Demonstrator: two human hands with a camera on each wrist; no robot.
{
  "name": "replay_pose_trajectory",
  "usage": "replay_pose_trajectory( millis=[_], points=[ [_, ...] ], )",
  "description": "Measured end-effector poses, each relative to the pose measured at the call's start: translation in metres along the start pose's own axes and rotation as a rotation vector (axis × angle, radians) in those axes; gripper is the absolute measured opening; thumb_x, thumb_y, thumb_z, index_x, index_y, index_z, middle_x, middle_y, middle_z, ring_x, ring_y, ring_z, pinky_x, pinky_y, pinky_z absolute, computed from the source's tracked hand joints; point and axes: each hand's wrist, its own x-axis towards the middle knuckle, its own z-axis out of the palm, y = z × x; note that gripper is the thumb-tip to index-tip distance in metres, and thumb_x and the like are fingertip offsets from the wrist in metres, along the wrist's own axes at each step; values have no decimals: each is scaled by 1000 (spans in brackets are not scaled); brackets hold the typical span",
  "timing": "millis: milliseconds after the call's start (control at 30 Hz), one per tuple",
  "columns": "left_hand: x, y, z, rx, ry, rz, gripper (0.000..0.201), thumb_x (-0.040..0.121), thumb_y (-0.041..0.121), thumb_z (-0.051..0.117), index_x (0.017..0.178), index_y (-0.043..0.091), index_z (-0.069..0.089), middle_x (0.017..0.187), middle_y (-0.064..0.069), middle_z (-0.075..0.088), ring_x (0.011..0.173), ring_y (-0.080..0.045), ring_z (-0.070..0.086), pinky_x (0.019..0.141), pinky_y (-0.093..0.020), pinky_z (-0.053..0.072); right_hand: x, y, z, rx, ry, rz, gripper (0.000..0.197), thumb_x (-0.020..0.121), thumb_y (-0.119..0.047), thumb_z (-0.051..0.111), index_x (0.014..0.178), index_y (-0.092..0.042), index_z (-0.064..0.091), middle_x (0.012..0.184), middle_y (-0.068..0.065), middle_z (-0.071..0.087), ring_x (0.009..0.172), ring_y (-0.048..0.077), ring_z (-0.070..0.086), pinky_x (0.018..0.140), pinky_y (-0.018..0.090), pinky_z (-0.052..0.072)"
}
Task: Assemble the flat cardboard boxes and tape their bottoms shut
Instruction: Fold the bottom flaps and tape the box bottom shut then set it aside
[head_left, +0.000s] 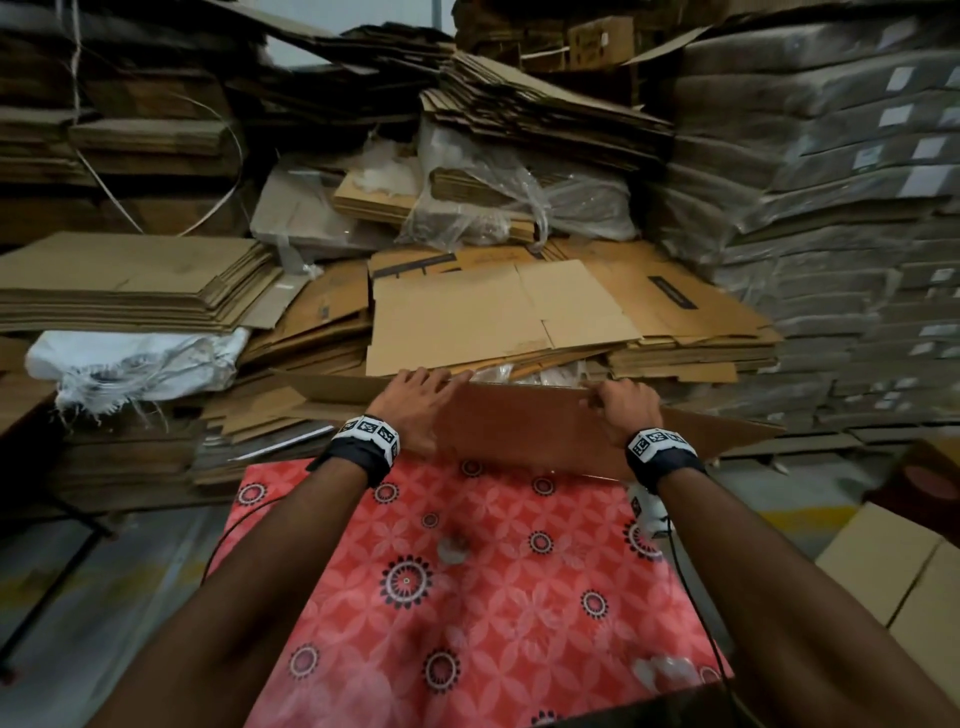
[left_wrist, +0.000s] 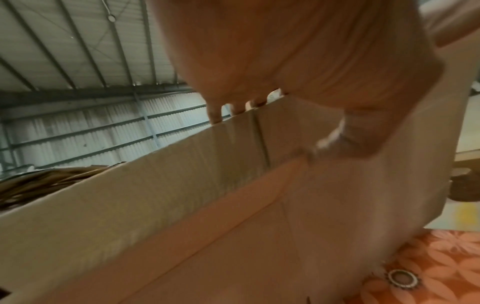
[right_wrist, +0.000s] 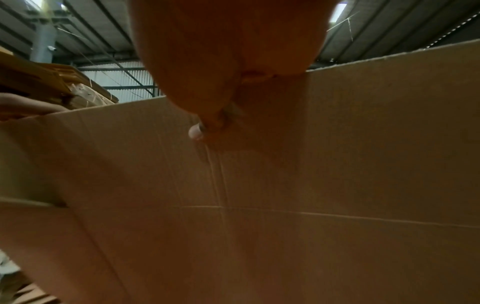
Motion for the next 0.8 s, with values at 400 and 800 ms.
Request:
replay_pose_trajectory(
  millis=[400,800],
  points=[
    [10,-8,-20,-236,10,-182,31,95,43,65,116,20,63,102,-14,72,100,-38,67,75,-38,48,3,9,-18,-2,60,21,32,101,-37,57,132,-30,63,108,8,74,102,32,68,76,37,46],
    [21,-24,-36,-186,92,-238,44,100,50,56,138,28,60,116,-18,69,110,-41,63,82,-39,46,14,17,-62,181,-135,-19,58,83,-51,77,136,-33,63,122,4,73,114,30,66,94,45,55]
  ],
)
